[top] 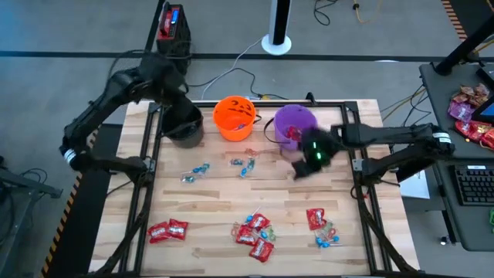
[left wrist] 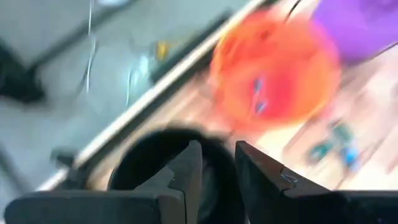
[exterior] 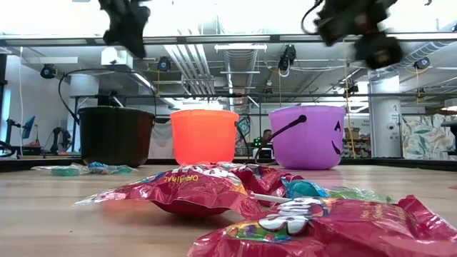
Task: Sort candy by brand, put in halloween buckets
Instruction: Put the red candy into the violet bucket, then put the blue candy into the orange bucket
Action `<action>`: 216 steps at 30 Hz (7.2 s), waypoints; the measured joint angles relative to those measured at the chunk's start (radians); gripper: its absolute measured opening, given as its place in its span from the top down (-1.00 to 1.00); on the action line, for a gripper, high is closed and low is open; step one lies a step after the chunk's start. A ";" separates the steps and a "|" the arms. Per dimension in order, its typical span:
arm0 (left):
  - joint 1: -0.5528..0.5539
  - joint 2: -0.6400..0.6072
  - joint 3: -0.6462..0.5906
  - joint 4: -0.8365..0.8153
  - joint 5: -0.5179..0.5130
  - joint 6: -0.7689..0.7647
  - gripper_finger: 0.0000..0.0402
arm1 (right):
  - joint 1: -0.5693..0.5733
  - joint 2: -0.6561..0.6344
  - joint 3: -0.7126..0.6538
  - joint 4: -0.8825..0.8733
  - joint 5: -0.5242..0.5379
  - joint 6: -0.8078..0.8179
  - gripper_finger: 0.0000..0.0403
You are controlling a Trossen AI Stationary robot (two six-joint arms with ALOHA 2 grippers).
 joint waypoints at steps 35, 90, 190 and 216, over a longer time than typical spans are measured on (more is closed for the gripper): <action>-0.483 -0.155 -0.002 0.420 -0.045 -0.097 0.59 | 0.382 0.515 -0.160 0.115 0.092 0.389 0.34; -0.868 0.182 -0.093 0.211 -0.200 -0.379 0.55 | -0.495 0.180 0.278 -0.042 0.593 -0.729 0.23; -0.704 0.095 -0.319 0.641 -0.396 -0.391 1.00 | -0.494 0.175 0.277 -0.006 0.560 -0.874 0.14; -0.129 0.606 0.352 -0.091 0.086 0.610 1.00 | -0.618 0.247 0.277 0.034 0.560 -0.726 0.14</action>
